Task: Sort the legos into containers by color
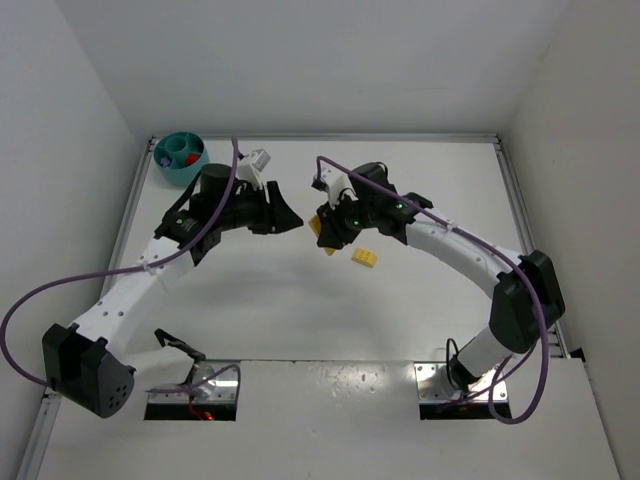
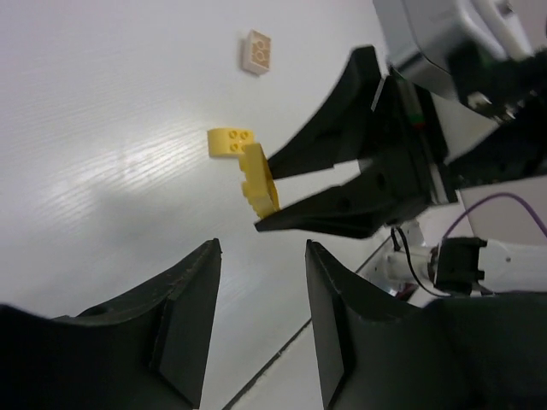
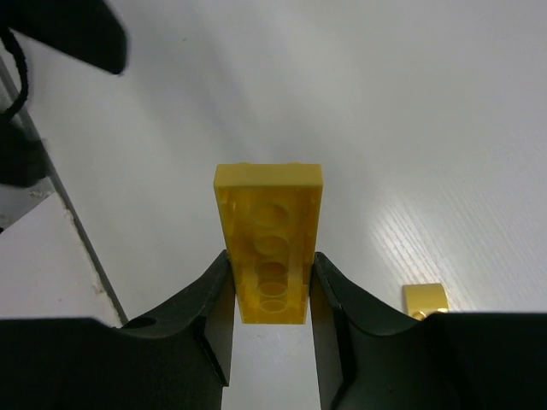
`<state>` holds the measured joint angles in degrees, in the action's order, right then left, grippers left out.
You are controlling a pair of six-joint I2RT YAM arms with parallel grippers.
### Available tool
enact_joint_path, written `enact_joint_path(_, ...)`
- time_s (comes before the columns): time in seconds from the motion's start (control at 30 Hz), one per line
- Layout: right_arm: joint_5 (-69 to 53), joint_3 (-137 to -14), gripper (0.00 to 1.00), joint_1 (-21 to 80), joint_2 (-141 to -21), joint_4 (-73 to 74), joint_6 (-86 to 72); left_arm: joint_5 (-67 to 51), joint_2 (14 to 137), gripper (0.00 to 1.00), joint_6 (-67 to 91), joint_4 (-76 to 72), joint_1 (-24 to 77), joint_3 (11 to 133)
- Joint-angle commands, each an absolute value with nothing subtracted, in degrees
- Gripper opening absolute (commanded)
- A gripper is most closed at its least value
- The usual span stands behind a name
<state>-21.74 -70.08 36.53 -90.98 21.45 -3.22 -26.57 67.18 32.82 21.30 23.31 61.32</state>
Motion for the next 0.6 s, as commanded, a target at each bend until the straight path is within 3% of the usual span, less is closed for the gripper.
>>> enact_joint_path(0.0,-25.39,-72.42,0.00,37.00,-87.55,19.07,-4.22,-22.15,67.32,0.49,36.04,16.79,24.26,64.34)
enact_joint_path(0.57,-27.16,-74.00,0.00,38.06,-88.07,20.21,-3.16,-25.93,70.14,0.49,36.56,13.18,24.79,61.79)
